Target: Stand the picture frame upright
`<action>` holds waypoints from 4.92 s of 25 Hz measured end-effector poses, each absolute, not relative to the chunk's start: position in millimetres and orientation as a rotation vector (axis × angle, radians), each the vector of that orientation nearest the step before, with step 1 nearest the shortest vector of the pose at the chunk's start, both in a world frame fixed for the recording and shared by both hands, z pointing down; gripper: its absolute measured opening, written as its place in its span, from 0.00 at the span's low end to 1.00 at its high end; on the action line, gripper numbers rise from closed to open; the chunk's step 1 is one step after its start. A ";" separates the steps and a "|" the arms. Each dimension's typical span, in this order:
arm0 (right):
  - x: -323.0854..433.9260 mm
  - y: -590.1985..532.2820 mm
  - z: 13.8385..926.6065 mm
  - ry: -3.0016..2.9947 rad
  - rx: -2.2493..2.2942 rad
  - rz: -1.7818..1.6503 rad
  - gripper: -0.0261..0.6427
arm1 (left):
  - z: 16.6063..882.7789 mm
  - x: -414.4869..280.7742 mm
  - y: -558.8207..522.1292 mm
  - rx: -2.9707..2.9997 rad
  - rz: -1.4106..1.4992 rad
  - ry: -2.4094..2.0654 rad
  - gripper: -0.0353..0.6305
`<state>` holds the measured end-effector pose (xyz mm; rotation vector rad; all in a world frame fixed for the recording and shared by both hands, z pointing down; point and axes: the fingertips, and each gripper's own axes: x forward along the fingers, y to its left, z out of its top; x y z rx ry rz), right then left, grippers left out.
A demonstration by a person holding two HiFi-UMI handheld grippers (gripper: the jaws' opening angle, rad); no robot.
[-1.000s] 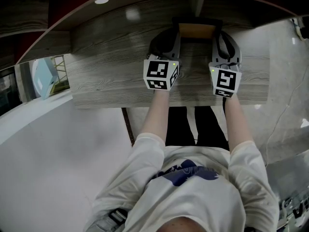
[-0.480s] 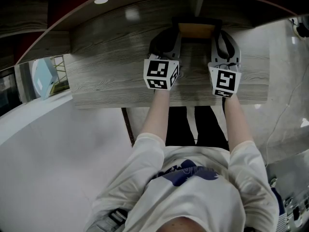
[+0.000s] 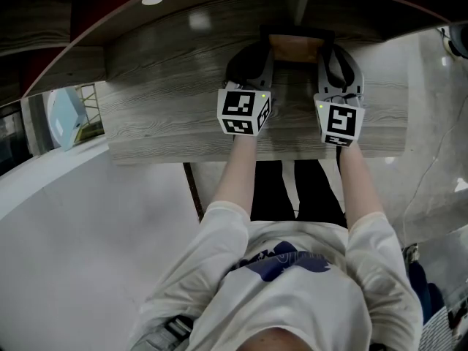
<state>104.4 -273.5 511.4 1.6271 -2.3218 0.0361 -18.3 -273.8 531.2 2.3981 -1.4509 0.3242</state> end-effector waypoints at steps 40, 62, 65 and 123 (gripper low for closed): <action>112.7 -279.3 496.0 -2.313 1.703 -0.054 0.10 | 519.0 -20.1 -284.3 2.466 0.303 -1.479 0.14; 111.7 -277.0 501.6 -2.318 1.697 -0.060 0.28 | 519.9 -21.1 -284.4 2.473 0.281 -1.496 0.23; 114.5 -275.8 501.6 -2.309 1.700 -0.046 0.29 | 518.7 -20.8 -283.6 2.474 0.283 -1.501 0.24; 102.5 -95.7 245.2 -2.421 1.827 -0.122 0.04 | 243.6 -27.6 -92.4 2.722 0.072 -1.697 0.06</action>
